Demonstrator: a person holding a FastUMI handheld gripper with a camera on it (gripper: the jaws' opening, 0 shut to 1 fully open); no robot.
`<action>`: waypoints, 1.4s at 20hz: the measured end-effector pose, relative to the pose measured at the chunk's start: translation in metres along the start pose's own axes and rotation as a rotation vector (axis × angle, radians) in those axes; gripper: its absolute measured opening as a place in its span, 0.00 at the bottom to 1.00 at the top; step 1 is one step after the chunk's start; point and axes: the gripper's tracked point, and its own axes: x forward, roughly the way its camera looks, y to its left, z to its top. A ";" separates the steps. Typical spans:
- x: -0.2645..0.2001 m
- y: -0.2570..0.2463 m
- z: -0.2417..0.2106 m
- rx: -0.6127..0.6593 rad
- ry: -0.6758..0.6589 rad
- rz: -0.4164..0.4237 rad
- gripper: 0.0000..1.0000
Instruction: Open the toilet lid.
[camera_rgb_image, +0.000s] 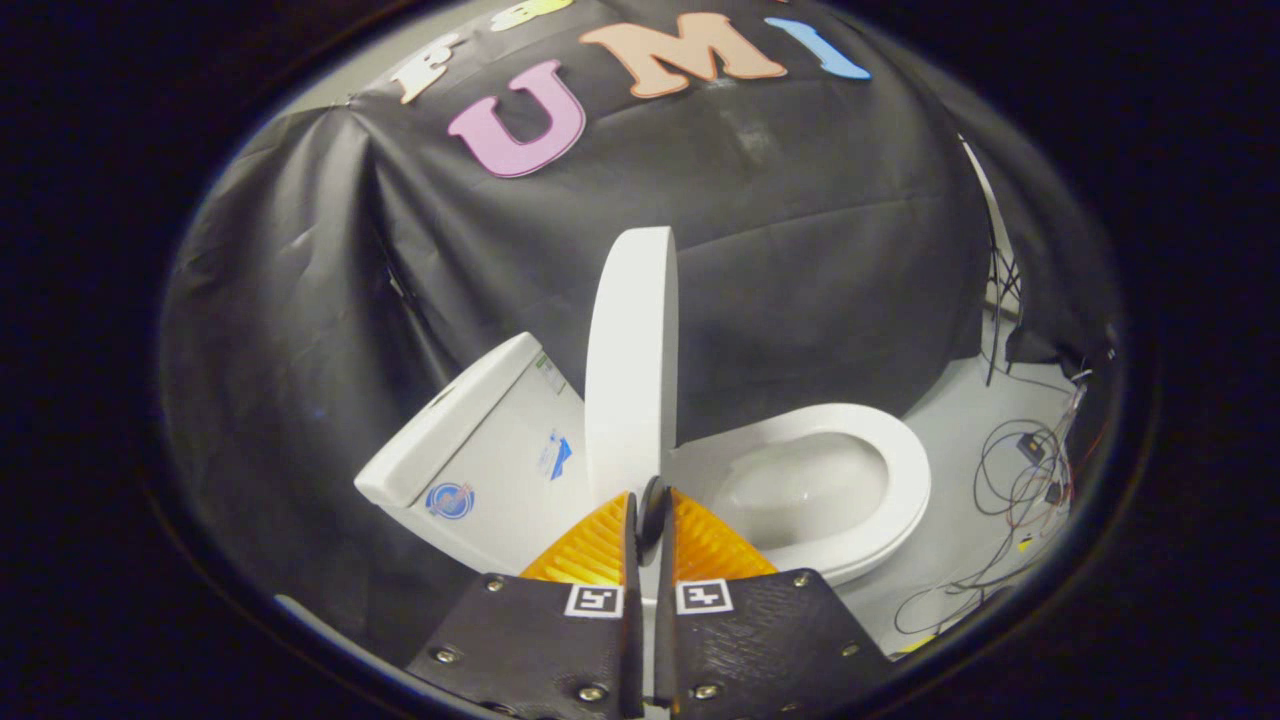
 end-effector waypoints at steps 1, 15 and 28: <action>0.001 0.002 0.000 -0.008 -0.006 -0.004 0.05; 0.006 0.060 -0.002 -0.212 -0.069 -0.013 0.05; 0.014 0.115 -0.015 -0.315 -0.131 0.006 0.05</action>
